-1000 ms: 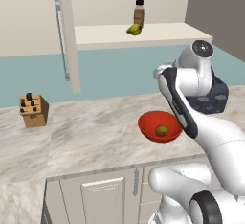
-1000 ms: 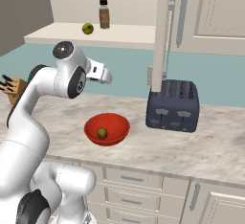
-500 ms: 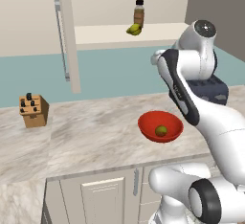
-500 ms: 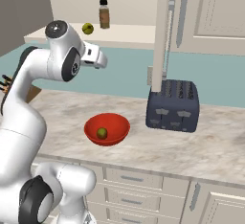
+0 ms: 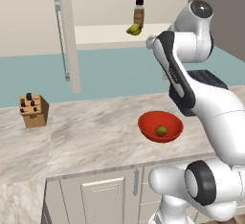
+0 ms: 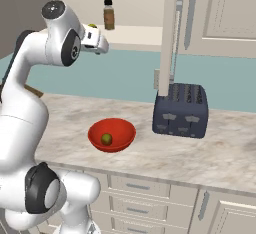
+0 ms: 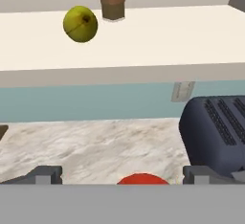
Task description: Open the cabinet. Pick the pear and mango from the cabinet and place them into the bowl. Then close the cabinet.
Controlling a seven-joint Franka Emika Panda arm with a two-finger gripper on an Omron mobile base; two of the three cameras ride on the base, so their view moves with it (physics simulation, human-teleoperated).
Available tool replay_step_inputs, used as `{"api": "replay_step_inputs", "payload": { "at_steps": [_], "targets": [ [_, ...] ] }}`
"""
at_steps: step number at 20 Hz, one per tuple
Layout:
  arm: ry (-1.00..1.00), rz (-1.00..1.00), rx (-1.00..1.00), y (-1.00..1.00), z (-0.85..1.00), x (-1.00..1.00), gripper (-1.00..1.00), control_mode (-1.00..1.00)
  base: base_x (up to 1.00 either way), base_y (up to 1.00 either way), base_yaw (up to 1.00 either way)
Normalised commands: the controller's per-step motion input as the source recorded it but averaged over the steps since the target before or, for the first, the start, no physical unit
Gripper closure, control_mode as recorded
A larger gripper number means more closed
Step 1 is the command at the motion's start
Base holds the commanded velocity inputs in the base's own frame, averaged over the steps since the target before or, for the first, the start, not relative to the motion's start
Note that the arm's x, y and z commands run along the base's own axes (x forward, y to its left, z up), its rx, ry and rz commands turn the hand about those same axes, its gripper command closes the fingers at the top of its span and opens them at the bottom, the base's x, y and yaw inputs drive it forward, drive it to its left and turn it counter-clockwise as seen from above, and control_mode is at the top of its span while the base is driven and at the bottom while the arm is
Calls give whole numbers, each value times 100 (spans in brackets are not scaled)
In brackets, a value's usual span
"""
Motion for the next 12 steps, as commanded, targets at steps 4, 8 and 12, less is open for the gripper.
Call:
{"api": "replay_step_inputs", "payload": {
  "at_steps": [4, 8, 12],
  "targets": [
    [0, 1, 0, 16, 32, 33, -100, -100, 0, 0, 0],
    [0, 0, 0, 18, 32, 27, -100, -100, 0, 0, 0],
    [0, 0, 0, 17, 15, 27, -100, -100, 0, 0, 0]
  ]
}}
